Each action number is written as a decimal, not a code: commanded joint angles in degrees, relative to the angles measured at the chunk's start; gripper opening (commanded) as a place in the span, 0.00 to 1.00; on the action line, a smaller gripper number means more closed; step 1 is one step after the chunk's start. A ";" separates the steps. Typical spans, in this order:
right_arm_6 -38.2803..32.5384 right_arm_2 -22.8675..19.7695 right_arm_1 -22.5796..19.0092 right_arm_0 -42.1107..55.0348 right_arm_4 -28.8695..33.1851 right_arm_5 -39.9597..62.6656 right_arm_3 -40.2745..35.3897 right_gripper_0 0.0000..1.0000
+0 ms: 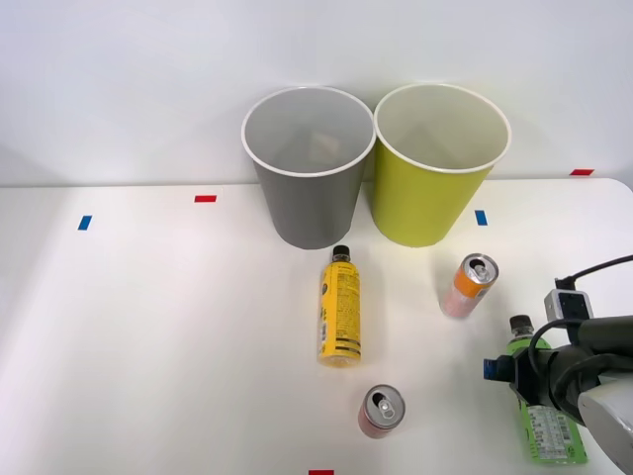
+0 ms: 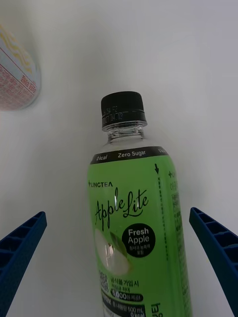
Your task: Put cans in the gray bin, plastic bottles in the light green bin
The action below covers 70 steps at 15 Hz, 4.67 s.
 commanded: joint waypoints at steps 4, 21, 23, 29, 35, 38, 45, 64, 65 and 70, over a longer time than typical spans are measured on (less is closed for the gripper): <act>0.52 0.80 0.00 -1.34 1.45 -4.41 5.20 1.00; 0.43 3.53 -0.27 -2.05 4.35 -6.43 7.93 0.00; 0.70 3.62 -0.27 -2.05 4.35 -6.43 7.93 0.00; 7.99 0.45 0.44 1.38 1.89 -9.86 3.36 0.00; 27.68 -12.91 6.77 7.18 -14.45 -21.02 -1.39 0.00; 34.71 -17.48 8.87 11.49 -25.00 -31.66 -2.00 0.00; 53.78 -24.42 15.12 18.87 -52.33 -43.34 -5.34 0.00; 32.95 -23.01 22.85 -12.51 -42.05 -52.75 -2.79 0.00; 32.95 -23.10 22.94 -14.44 -41.17 -53.01 -0.95 0.00; 33.74 -23.37 22.50 -26.48 -37.92 -57.41 12.24 0.00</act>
